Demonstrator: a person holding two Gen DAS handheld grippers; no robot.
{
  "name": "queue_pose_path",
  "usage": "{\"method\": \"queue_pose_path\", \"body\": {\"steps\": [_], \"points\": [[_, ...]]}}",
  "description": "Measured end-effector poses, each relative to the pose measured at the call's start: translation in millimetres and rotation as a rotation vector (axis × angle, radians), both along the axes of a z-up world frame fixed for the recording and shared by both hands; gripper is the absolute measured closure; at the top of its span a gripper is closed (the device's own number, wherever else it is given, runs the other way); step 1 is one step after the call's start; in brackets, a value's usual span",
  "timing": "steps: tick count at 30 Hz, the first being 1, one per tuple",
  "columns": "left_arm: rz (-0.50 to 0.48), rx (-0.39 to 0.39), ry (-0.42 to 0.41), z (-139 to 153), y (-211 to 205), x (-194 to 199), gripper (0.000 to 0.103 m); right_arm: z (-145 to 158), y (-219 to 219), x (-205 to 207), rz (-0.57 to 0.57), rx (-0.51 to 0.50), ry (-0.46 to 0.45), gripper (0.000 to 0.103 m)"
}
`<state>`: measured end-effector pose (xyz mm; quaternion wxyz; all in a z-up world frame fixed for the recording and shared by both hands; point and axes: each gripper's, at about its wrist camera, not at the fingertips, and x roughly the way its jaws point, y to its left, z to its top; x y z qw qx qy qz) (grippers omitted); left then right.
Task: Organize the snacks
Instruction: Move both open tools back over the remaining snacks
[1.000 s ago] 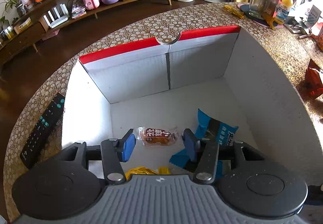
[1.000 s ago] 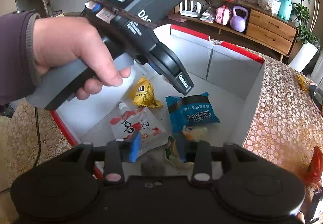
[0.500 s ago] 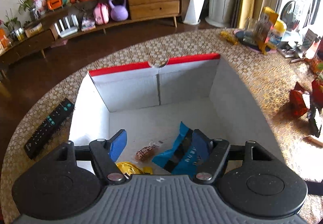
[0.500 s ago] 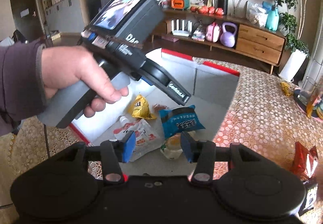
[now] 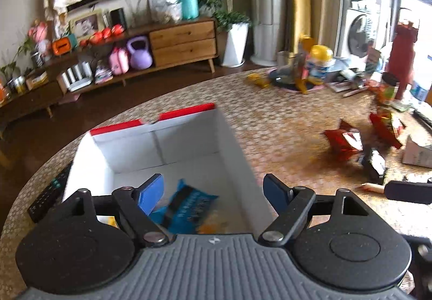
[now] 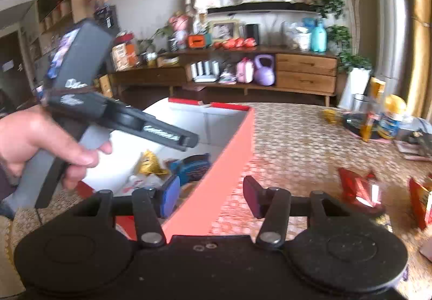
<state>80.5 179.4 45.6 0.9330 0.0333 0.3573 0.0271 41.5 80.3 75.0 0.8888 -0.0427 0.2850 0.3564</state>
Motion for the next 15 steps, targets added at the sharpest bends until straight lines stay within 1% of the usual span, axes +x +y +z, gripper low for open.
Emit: {"method": "queue_pose_path", "body": {"steps": [3, 7, 12, 15], "points": [[-0.029, -0.014, -0.012, 0.6, -18.5, 1.0, 0.021, -3.6, -22.2, -0.6, -0.047, 0.014, -0.005, 0.051], [-0.069, -0.034, -0.014, -2.8, -45.2, 4.4, 0.020, -10.9, -54.3, -0.6, -0.116, 0.018, -0.010, 0.045], [-0.112, -0.057, 0.000, -9.5, -78.1, 11.4, 0.020, -22.2, -89.4, -1.6, -0.189, -0.002, -0.018, 0.045], [-0.132, -0.070, 0.006, -12.6, -95.5, 15.9, 0.020, -31.1, -110.6, -2.0, -0.235, -0.016, -0.025, 0.043]]}}
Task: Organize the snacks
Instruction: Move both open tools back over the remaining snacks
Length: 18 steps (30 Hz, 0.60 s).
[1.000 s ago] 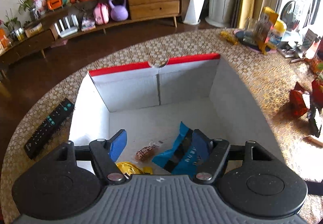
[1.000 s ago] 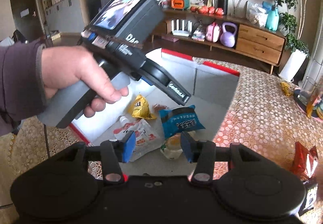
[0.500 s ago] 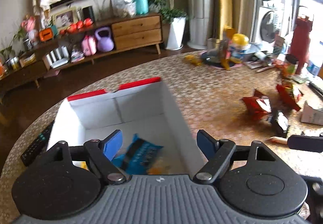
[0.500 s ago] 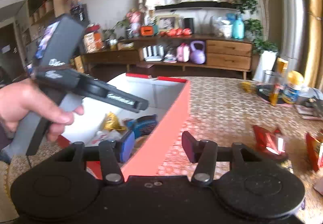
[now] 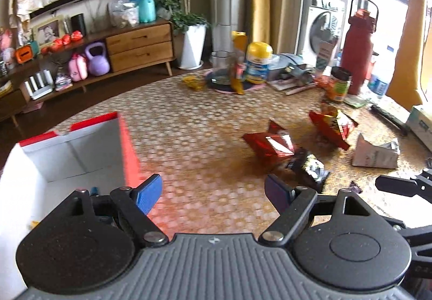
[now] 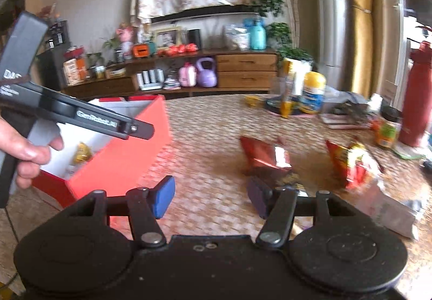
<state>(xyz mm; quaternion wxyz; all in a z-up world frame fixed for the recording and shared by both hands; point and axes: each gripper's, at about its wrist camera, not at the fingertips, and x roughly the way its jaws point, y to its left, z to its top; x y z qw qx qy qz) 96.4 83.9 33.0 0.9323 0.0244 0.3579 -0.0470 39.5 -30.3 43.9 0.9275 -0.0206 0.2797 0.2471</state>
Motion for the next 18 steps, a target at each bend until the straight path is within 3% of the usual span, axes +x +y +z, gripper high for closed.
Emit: {"method": "queue_pose_path", "body": {"steps": [8, 18], "points": [[-0.011, -0.041, 0.032, -16.4, -39.1, 24.4, 0.020, -20.3, -51.5, 12.2, -0.120, -0.014, 0.012, 0.041], [0.016, -0.080, 0.073, -39.9, -66.5, 58.5, 0.020, -40.7, -83.7, 25.6, -0.167, -0.021, 0.036, 0.041]]}}
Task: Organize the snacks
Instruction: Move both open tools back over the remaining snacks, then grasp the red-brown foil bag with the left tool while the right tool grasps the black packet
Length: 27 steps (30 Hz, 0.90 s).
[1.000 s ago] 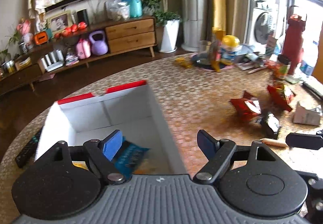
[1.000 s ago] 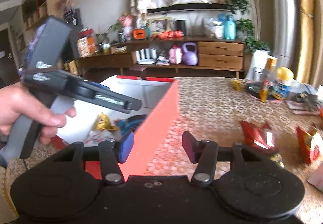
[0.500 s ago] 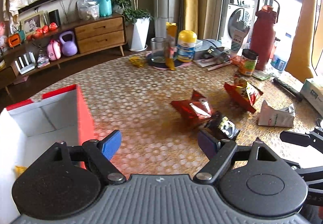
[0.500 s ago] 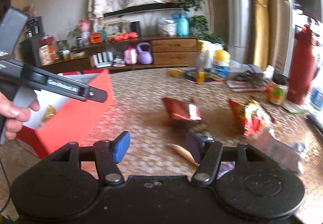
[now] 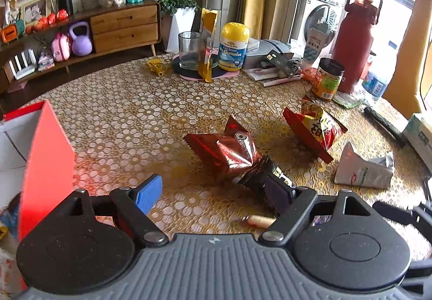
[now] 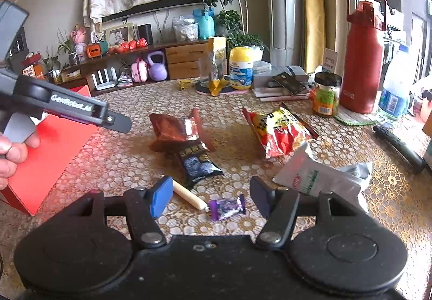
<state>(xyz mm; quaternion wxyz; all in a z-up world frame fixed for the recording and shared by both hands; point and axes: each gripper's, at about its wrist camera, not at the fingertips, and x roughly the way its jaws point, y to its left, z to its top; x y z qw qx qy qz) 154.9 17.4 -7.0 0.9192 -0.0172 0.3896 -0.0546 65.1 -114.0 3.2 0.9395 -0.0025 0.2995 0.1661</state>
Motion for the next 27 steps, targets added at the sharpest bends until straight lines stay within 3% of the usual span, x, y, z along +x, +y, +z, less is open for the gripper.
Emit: {"method": "queue_pose_path", "body": {"steps": [9, 27], "points": [[0.037, -0.053, 0.003, -20.6, -10.2, 38.1, 0.019, -12.5, -4.6, 12.4, 0.010, 0.017, 0.019, 0.040], [0.049, -0.067, 0.041, -53.8, -12.8, 88.8, 0.019, -27.9, 26.5, 64.4, 0.084, 0.009, 0.043, 0.040]]}}
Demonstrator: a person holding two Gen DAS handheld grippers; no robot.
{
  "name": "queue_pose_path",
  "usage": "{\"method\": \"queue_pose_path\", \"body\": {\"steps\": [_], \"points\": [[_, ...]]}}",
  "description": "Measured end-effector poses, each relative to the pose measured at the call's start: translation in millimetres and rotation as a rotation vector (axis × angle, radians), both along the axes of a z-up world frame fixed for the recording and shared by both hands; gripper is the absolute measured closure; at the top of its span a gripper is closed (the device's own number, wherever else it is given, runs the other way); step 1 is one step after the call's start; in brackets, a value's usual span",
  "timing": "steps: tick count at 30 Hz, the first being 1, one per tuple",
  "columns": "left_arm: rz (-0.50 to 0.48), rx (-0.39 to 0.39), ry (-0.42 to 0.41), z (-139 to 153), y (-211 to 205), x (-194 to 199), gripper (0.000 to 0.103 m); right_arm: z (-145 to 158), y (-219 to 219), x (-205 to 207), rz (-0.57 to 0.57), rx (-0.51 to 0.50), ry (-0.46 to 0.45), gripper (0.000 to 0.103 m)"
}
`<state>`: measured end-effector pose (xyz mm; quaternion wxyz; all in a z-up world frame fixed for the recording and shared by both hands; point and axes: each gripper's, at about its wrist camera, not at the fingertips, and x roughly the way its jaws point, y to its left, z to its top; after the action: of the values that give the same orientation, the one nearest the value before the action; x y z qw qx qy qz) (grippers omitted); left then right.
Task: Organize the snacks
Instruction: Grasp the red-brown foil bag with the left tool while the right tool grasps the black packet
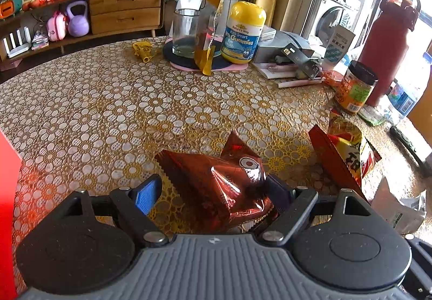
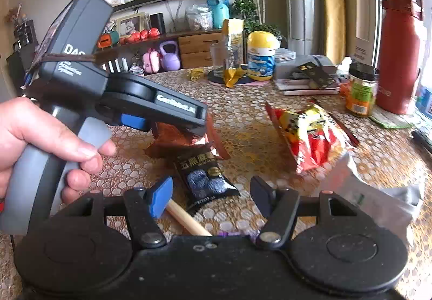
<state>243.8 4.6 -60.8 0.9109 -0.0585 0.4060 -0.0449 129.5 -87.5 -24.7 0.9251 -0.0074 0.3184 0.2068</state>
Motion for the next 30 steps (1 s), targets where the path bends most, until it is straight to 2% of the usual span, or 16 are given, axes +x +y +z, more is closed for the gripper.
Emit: {"method": "queue_pose_path", "body": {"steps": [3, 13, 16, 19, 21, 26, 30], "points": [[-0.010, -0.022, 0.026, -2.1, 0.8, 6.8, 0.019, -4.3, 10.8, 7.9, 0.030, -0.021, 0.014, 0.040], [-0.014, -0.033, 0.009, -4.2, -0.3, 9.6, 0.020, -12.3, 34.7, 26.1, 0.052, -0.081, 0.036, 0.040], [-0.029, -0.048, 0.006, -3.9, -0.6, 7.4, 0.027, -15.9, 36.7, 28.4, 0.049, -0.088, 0.050, 0.041], [-0.037, -0.033, 0.000, -1.6, -2.0, 3.5, 0.031, -17.5, 37.9, 29.8, 0.040, -0.093, 0.055, 0.042], [-0.042, -0.024, -0.009, 0.5, -2.8, -0.2, 0.036, -18.0, 38.8, 30.3, 0.037, -0.095, 0.057, 0.043], [-0.035, -0.008, -0.035, 6.8, -2.2, -8.9, 0.046, -19.4, 39.6, 31.4, 0.016, -0.114, 0.050, 0.063], [-0.031, 0.014, -0.049, 13.3, 1.3, -17.6, 0.055, -18.2, 35.8, 27.3, 0.005, -0.098, 0.039, 0.068]]}}
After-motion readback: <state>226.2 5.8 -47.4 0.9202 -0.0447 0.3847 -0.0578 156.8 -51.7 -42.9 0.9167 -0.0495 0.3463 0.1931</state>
